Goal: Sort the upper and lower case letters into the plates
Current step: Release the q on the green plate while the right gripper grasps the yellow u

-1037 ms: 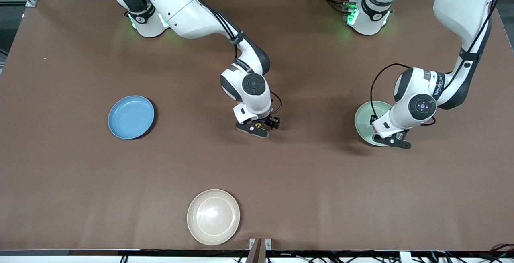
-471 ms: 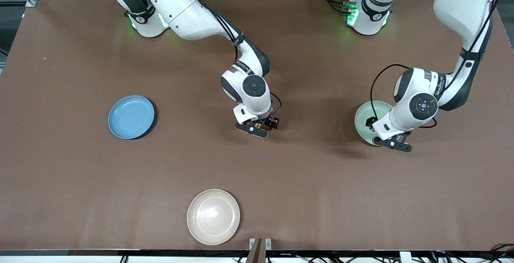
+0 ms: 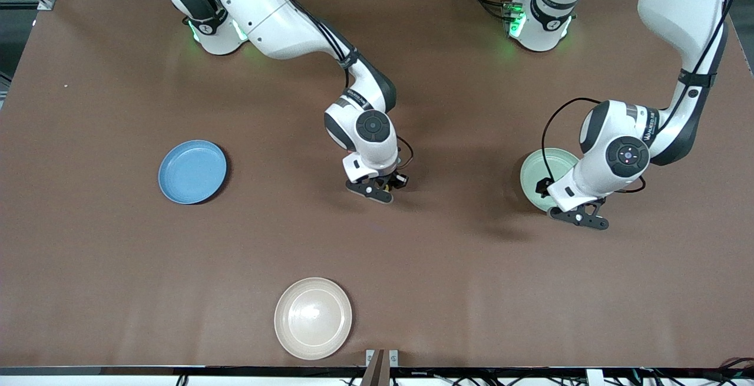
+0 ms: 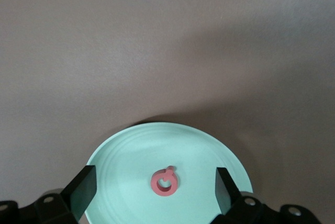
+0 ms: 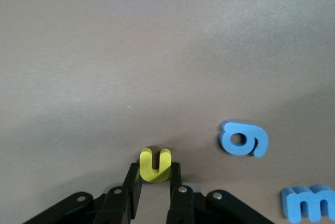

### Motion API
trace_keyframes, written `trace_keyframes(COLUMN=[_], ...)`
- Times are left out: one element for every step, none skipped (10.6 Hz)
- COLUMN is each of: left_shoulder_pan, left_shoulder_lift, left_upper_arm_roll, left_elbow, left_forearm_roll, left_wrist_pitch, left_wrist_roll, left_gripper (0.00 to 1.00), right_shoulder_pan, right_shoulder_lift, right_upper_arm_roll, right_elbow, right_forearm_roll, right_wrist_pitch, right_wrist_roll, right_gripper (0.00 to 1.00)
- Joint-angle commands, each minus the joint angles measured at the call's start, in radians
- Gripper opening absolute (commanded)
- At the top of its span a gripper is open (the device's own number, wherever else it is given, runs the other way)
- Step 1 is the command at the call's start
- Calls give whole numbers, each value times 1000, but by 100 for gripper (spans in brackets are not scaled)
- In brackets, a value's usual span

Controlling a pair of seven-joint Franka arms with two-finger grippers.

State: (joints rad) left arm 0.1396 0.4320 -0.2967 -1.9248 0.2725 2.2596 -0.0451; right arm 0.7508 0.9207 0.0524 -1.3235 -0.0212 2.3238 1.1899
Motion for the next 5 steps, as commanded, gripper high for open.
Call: trace_keyframes(left_shoulder_pan=[-12,-20,-26,-29,-35], left_shoulder_lift=[-13,-13,-12,-12,-13], left_upper_arm_roll=[-5,-16,-19,-22,-30], left_elbow=[81,123,163,183,190], left_forearm_roll=[-56,-70,-72,-72,-72], left_wrist_pitch=[-104,-151,-193,-212,-215], left_wrist_roll=[-9,-12,-15,-15,-13], left_gripper=[100,100,100,100,100], right_shoulder_pan=[5,2,-2,-8,-11], right_shoulder_lift=[29,27,23,11,-2], right_upper_arm_roll=[-5,-5,-2,0,1], right_elbow=[21,23,32,46,64], right_forearm_roll=[-8,-8,-3,1,3], right_wrist_pitch=[0,-1,-11,-24,-70], right_wrist_roll=[11,8,10,11,10], right_gripper=[0,0,0,0,0])
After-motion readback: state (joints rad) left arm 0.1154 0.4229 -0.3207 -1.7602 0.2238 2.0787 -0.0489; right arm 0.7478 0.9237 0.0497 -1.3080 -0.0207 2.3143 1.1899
